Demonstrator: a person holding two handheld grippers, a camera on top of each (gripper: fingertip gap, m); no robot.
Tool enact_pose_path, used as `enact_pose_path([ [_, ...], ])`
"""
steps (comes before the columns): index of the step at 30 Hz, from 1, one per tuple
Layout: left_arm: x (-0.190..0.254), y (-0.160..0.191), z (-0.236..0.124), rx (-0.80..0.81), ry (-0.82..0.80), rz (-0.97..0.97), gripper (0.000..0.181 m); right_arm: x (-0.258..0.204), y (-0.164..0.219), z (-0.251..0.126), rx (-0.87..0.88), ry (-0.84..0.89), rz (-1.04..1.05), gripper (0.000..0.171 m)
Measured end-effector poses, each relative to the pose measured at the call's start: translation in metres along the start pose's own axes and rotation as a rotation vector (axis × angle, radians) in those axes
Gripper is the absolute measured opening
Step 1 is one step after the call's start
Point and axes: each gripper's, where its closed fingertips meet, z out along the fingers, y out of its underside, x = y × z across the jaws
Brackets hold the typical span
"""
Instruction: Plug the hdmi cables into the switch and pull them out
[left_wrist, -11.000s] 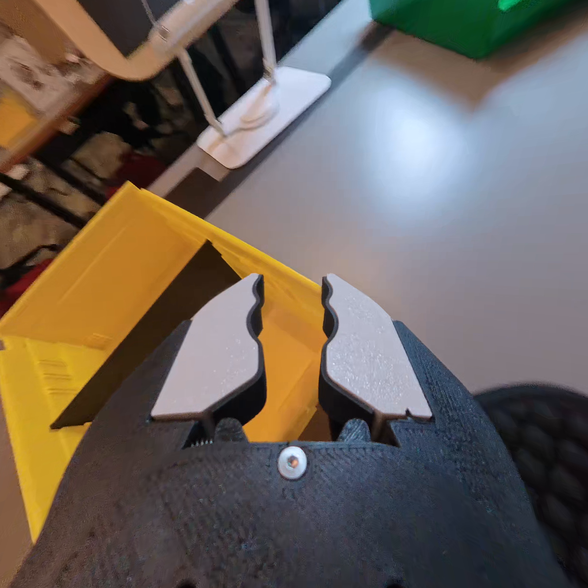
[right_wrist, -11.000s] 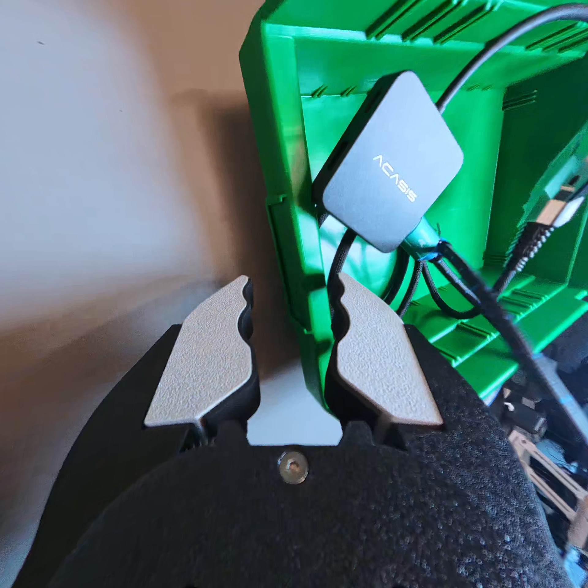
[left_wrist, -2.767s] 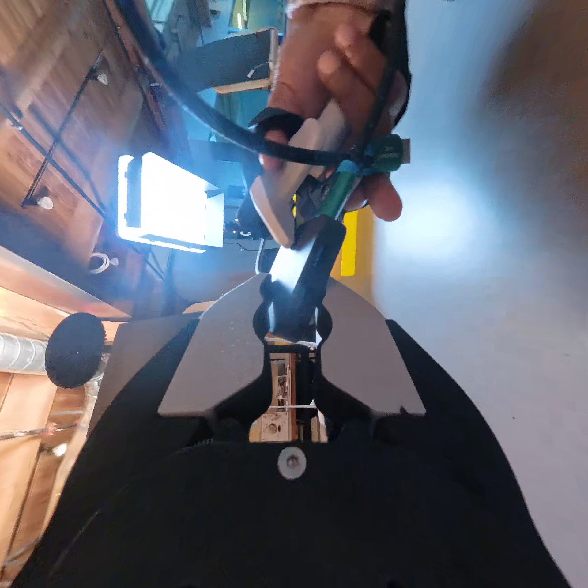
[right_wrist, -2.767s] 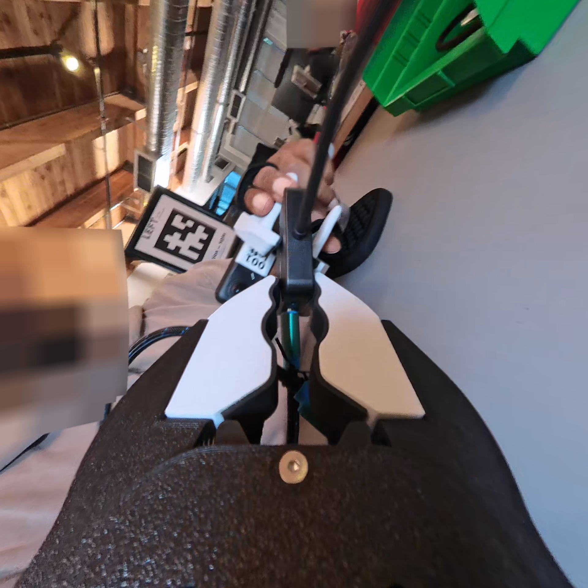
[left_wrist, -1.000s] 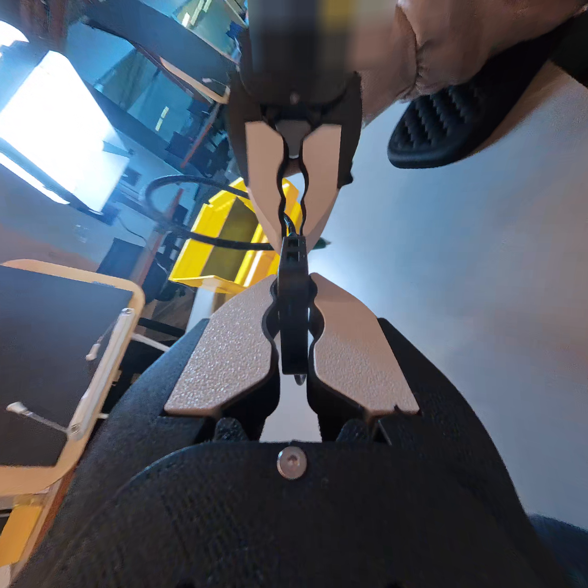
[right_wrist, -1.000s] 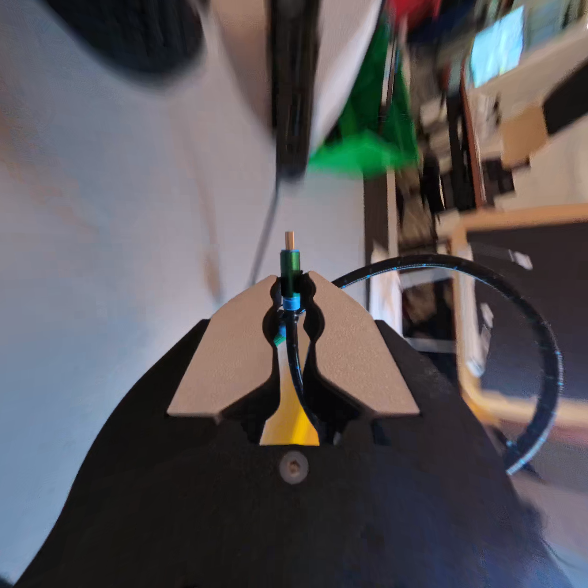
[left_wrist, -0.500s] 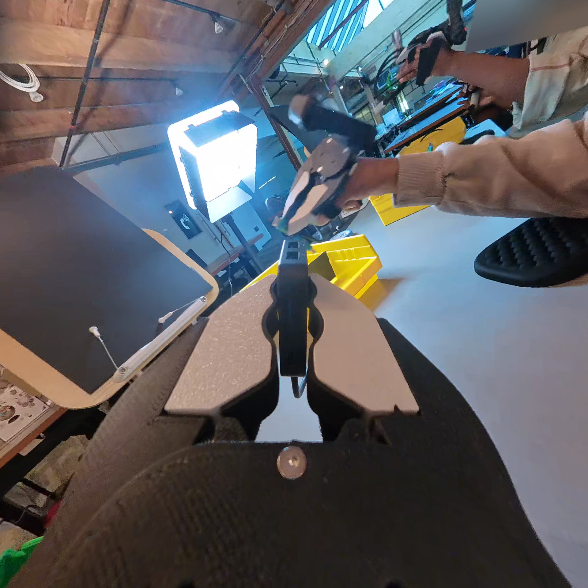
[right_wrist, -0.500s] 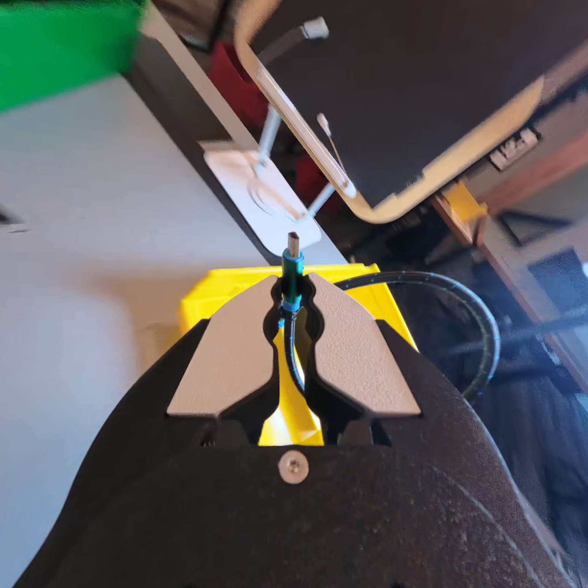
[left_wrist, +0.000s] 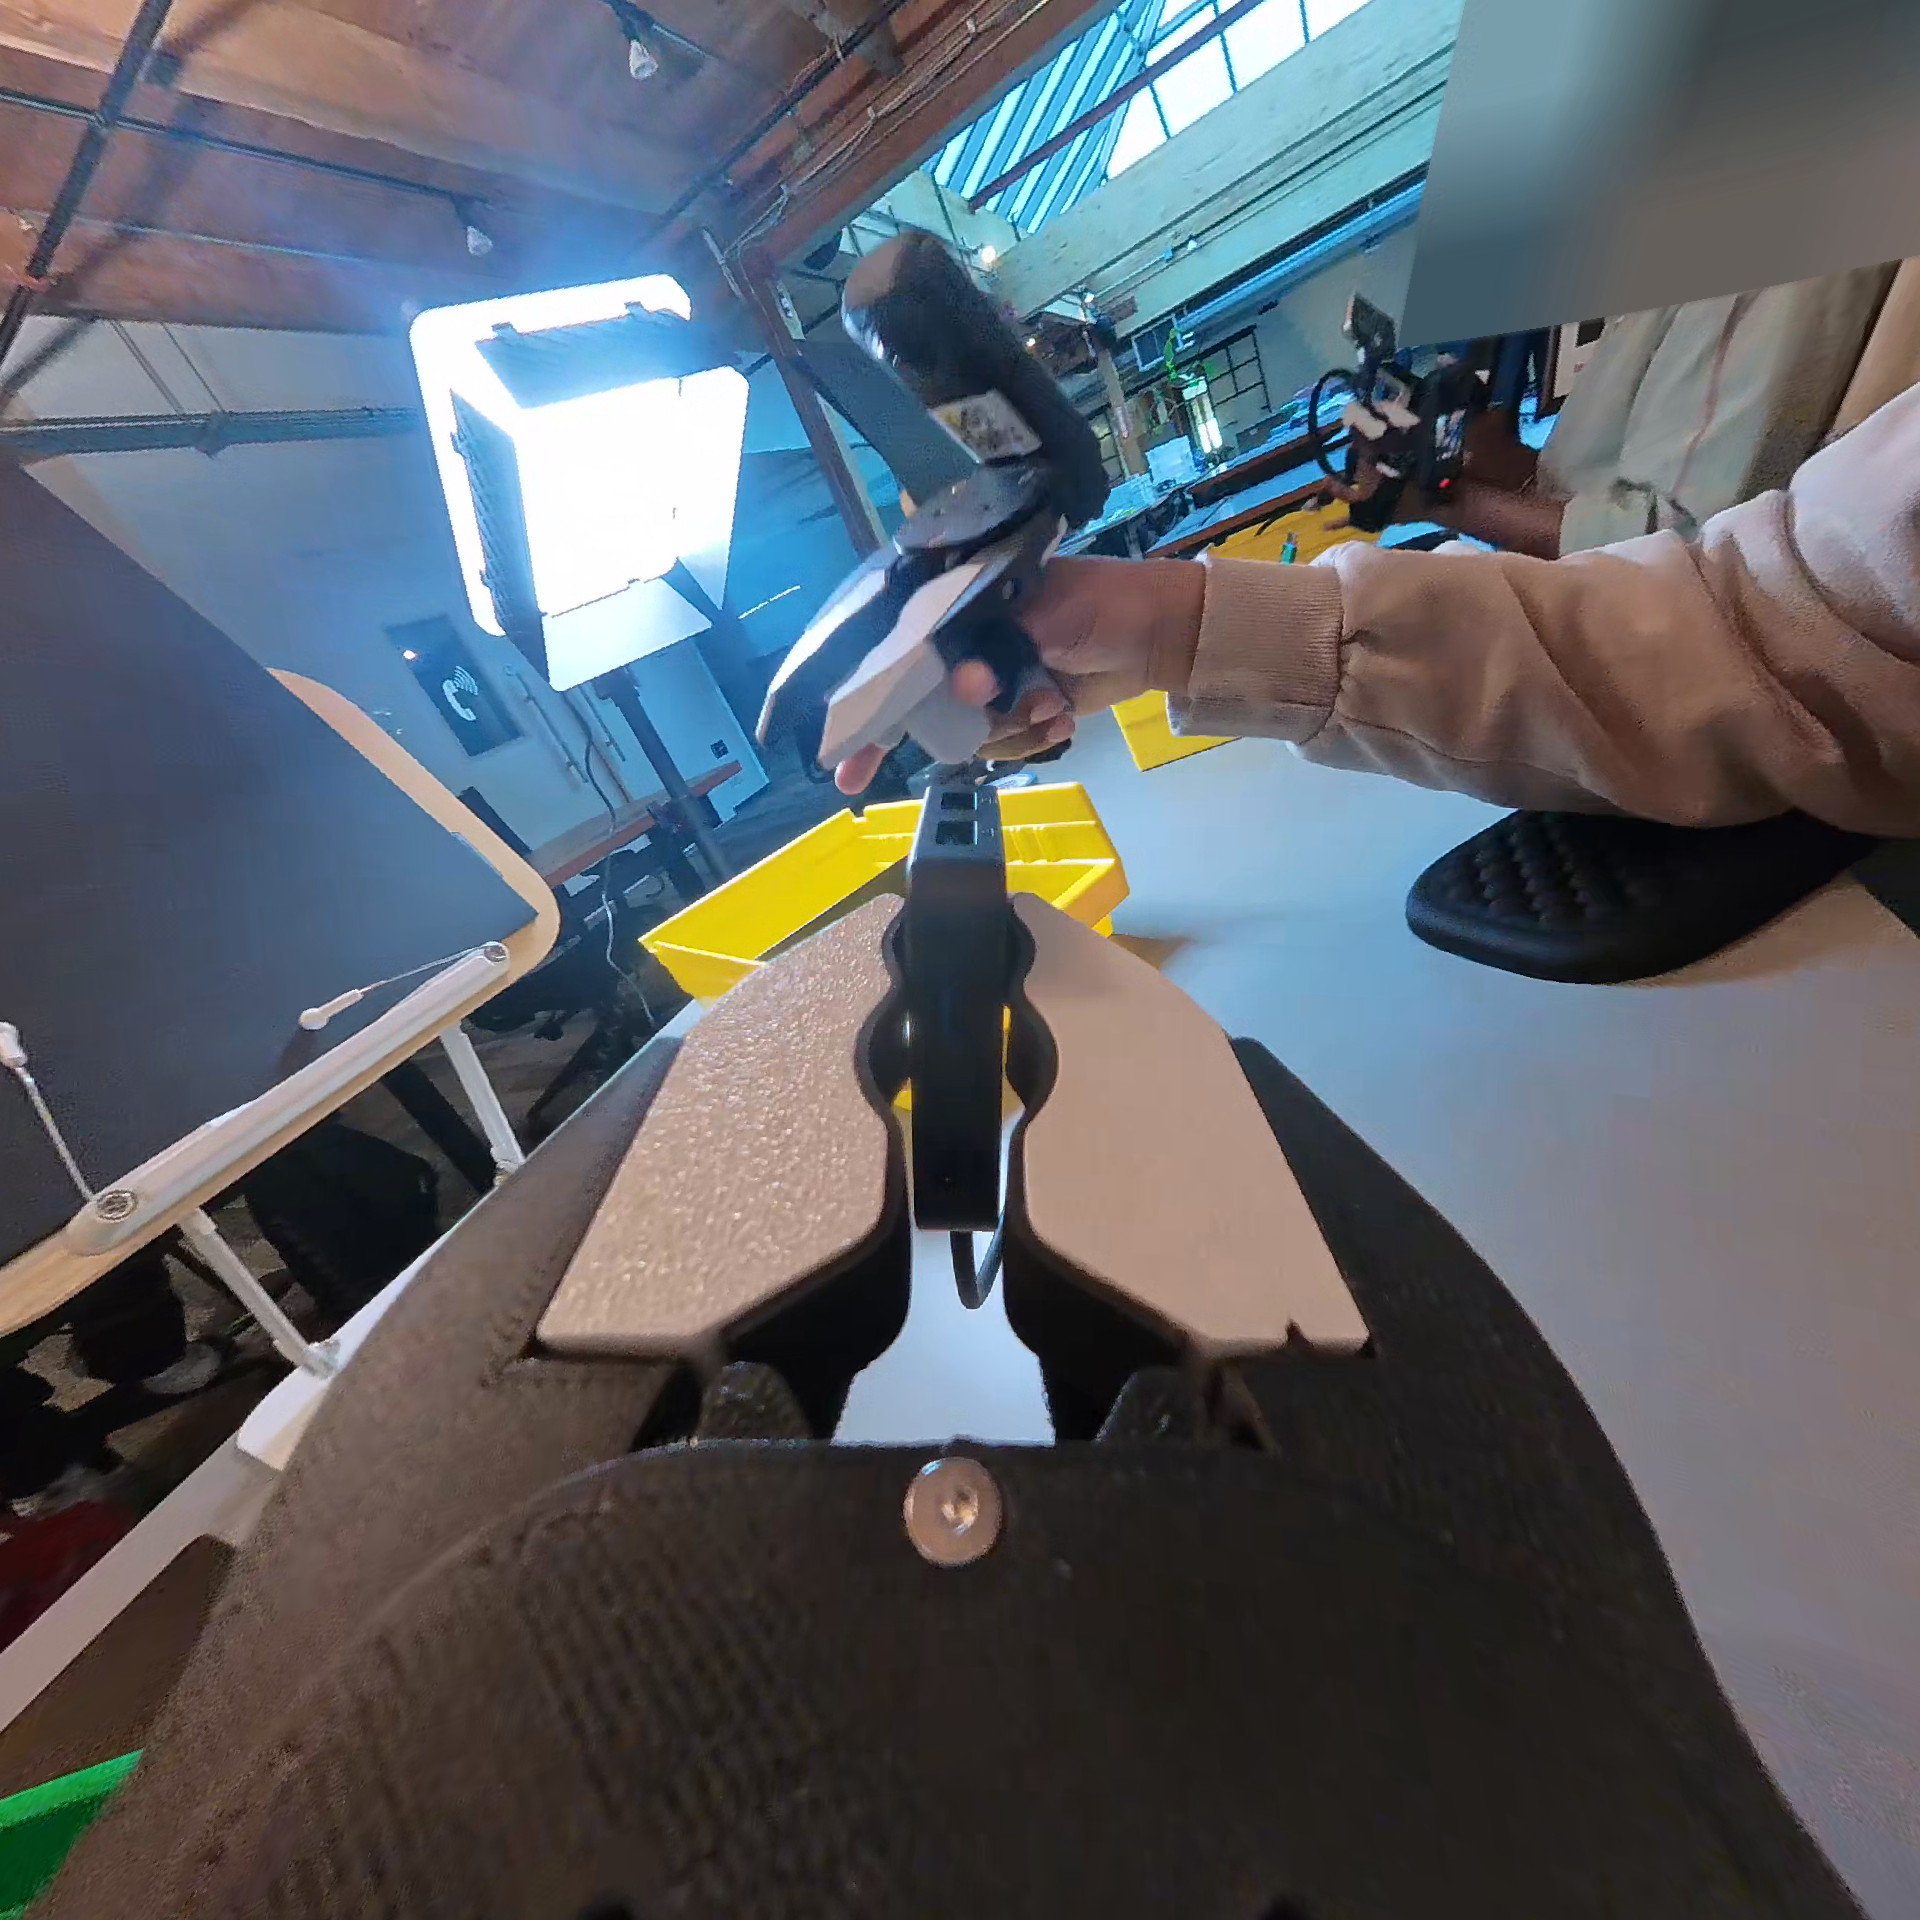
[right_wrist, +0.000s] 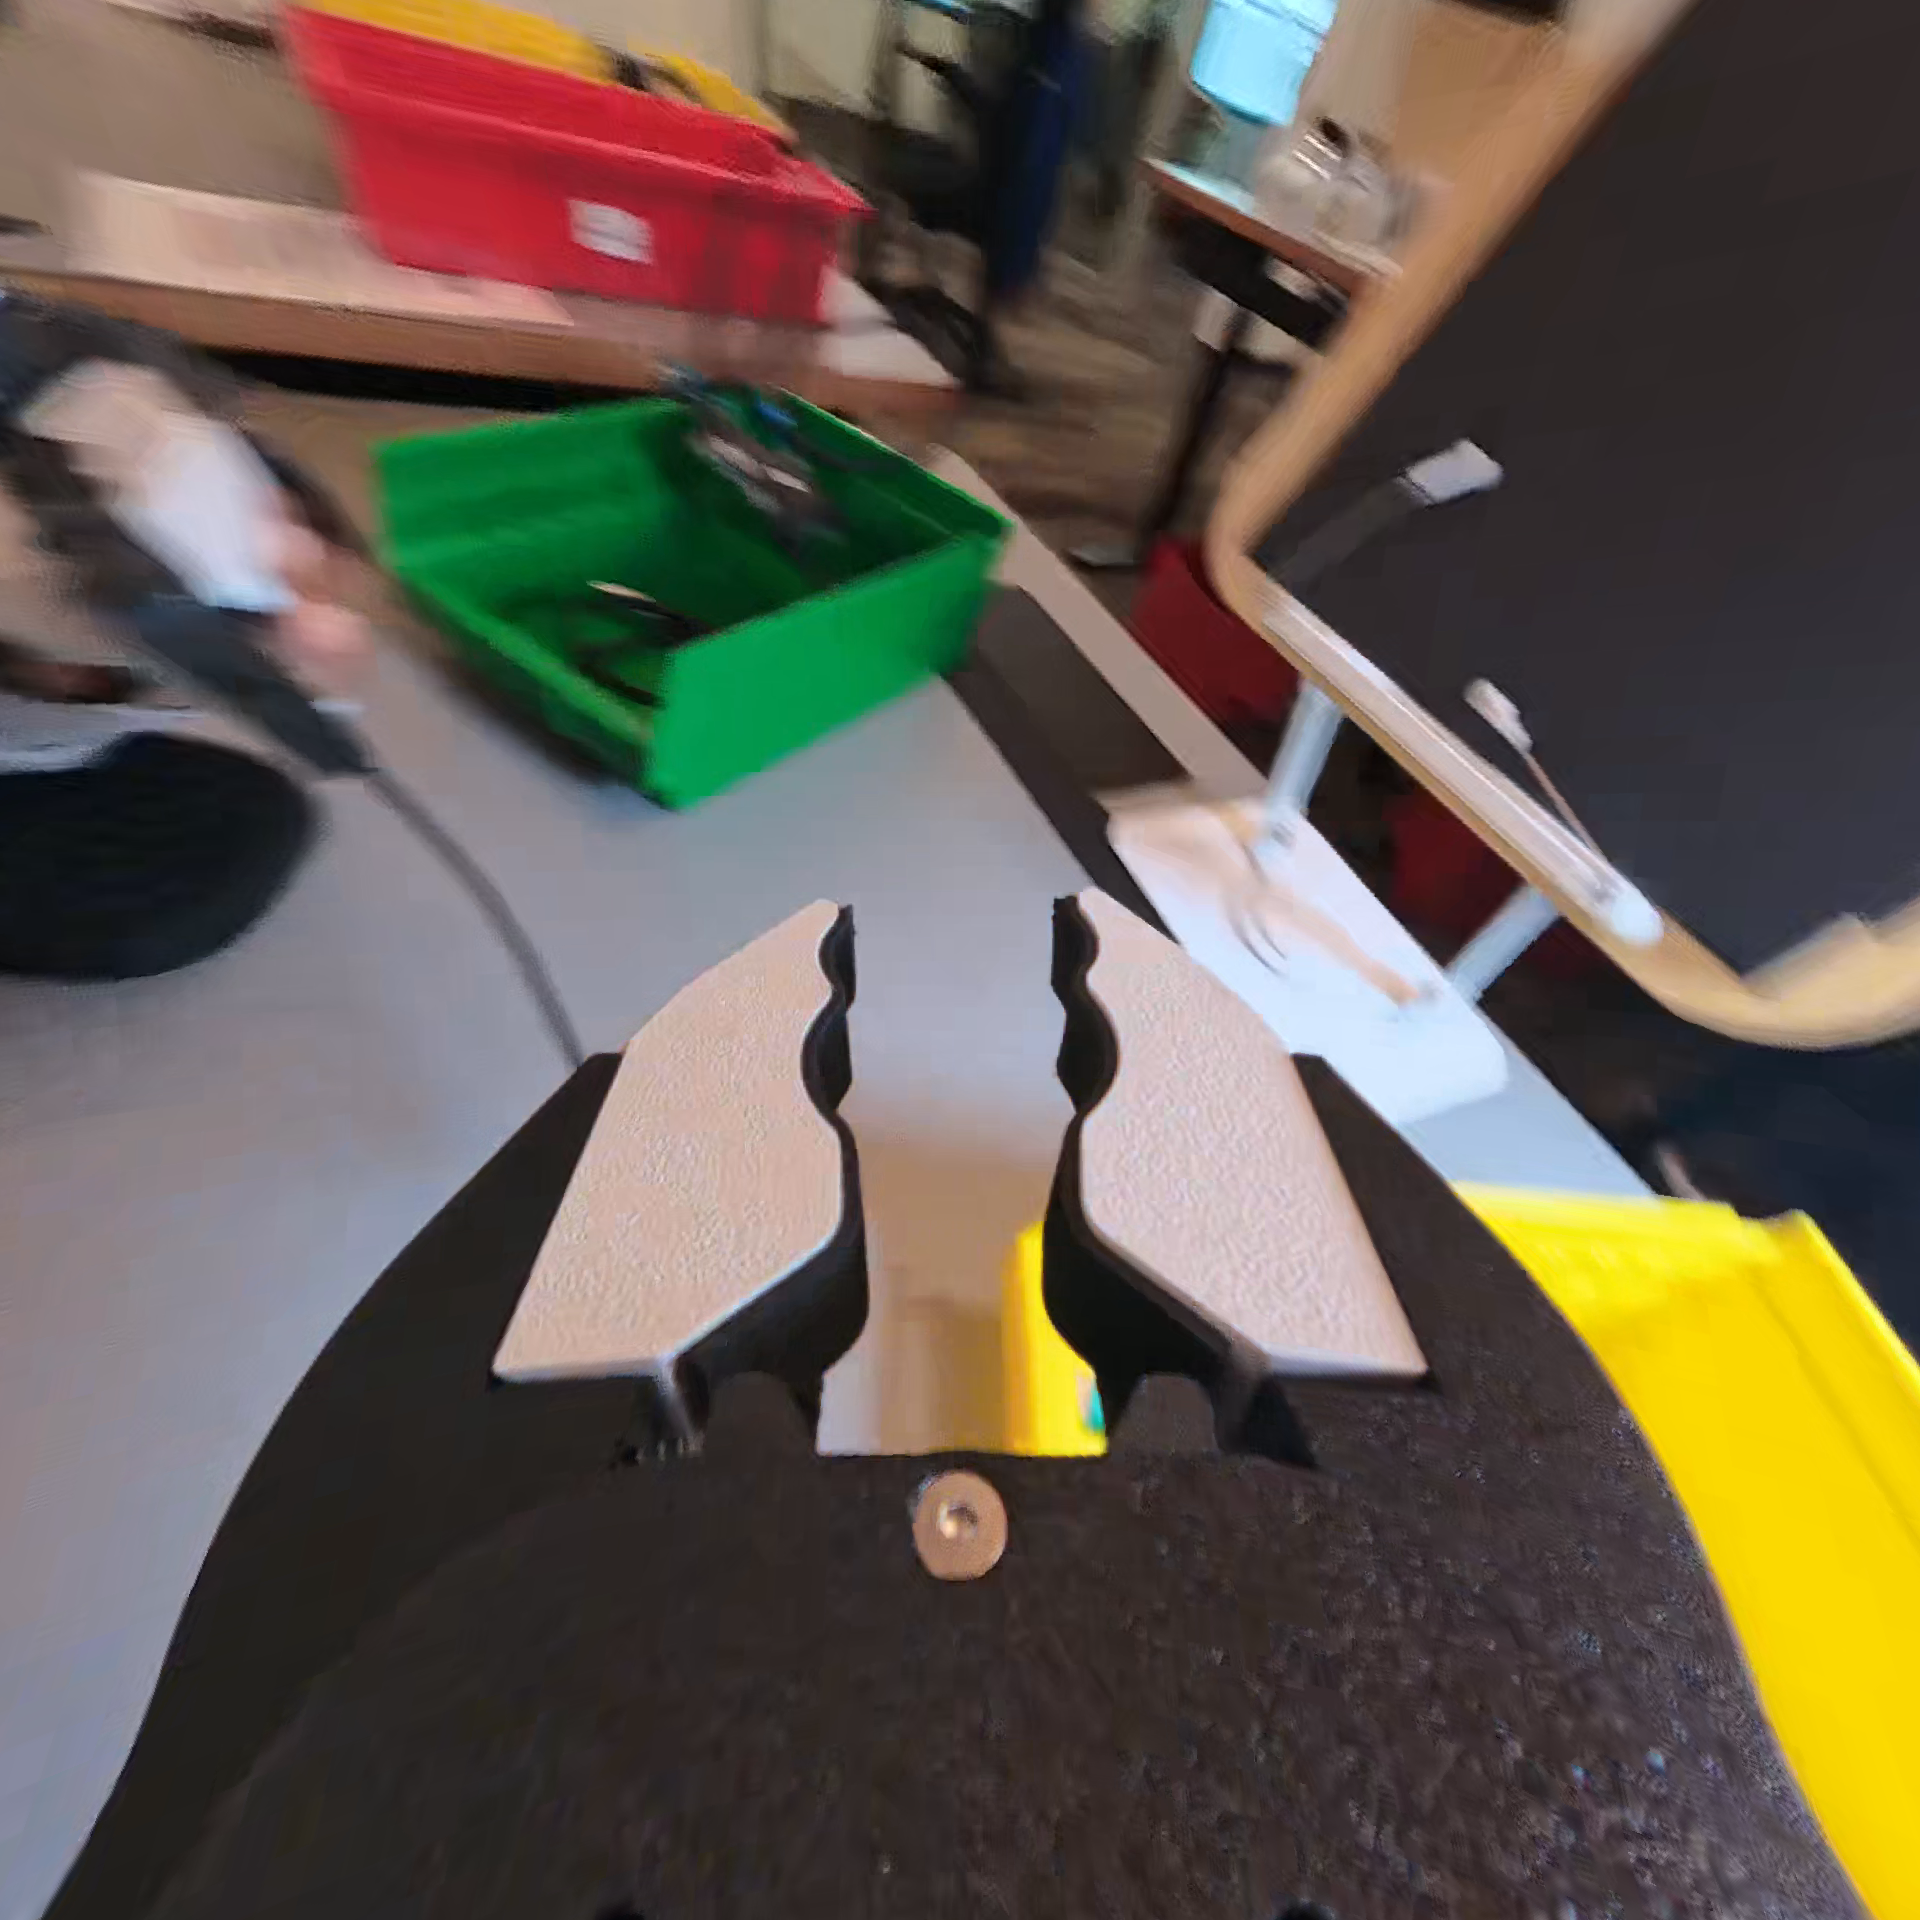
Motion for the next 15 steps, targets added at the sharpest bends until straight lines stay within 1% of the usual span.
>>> enact_pose_path([
  [2, 0.003, 0.000, 0.001, 0.009, 0.018, -0.018, 0.014, -0.046, -0.018, 0.002, 0.039, -0.155, -0.123, 0.037],
  [4, 0.006, 0.000, 0.003, 0.014, 0.032, -0.033, 0.014, -0.092, -0.023, 0.007, 0.046, -0.306, -0.239, 0.037],
  [7, 0.012, 0.004, 0.005, 0.004, 0.061, -0.040, 0.014, -0.139, -0.020, 0.024, 0.028, -0.407, -0.355, 0.037],
  [9, 0.017, 0.007, 0.007, -0.010, 0.084, -0.040, 0.014, -0.157, -0.019, 0.036, 0.037, -0.427, -0.389, 0.036],
  [10, 0.020, 0.009, 0.009, -0.018, 0.095, -0.039, 0.014, -0.164, -0.019, 0.041, 0.041, -0.433, -0.397, 0.031],
  [11, 0.022, 0.011, 0.010, -0.029, 0.102, -0.033, 0.014, -0.168, -0.016, 0.044, 0.037, -0.438, -0.417, 0.016],
  [15, 0.023, 0.019, 0.012, -0.070, 0.115, -0.073, 0.016, -0.163, -0.011, 0.039, 0.012, -0.471, -0.417, 0.014],
])
